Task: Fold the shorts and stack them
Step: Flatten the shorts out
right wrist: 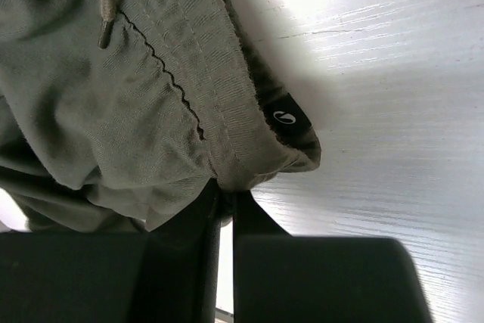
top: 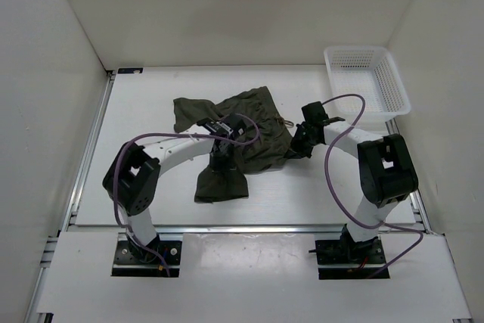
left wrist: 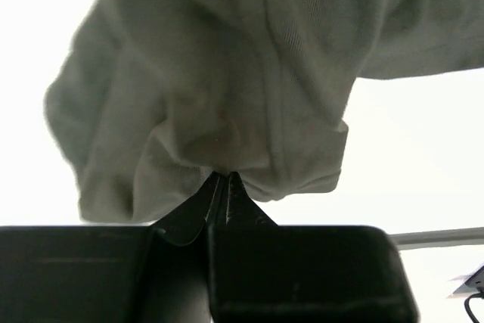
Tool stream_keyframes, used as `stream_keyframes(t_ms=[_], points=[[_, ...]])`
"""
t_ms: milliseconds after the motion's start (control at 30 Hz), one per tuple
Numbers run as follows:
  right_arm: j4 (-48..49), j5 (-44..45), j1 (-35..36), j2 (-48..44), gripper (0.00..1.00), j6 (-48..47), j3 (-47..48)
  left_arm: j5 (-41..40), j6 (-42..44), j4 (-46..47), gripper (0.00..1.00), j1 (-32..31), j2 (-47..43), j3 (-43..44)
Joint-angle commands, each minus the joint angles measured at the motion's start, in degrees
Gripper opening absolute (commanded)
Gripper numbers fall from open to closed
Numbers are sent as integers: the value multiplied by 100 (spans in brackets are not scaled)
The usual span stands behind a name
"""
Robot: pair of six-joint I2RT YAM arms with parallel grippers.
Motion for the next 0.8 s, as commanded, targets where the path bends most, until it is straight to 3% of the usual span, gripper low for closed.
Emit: stream_keyframes(t_ms=[0,267,367,500,567,600,667,700,767], points=[[53,77,7,-212,0,-161,125,-555,-42,-476,10,48,-772,381],[-341,463,7,-906,0,-329,10,-609,449,-1425,10,1172,-1731,1453],[-474,603,7,-1090,0,-390,10,-670,801,-1426,10,1980,-1574,1674],[-474,604,7,-1092,0,-390,106,-329,1003,-751,10,3288,-819,1727],[-474,604,7,-916,0,-390,282,-135,1057,-644,29,3642,-3,1875],[-474,604,7,-863,3,-390,335,-134,1057,-713,58,3861,270,2033],[-578,744,7,-757,14,-390,440,-256,1057,-871,79,3916,589,2420],[-632,745,7,-757,26,-451,493,-336,1057,-933,95,3916,537,2473],[-684,824,7,-757,36,-513,494,-616,1057,-986,97,3855,-50,2369]])
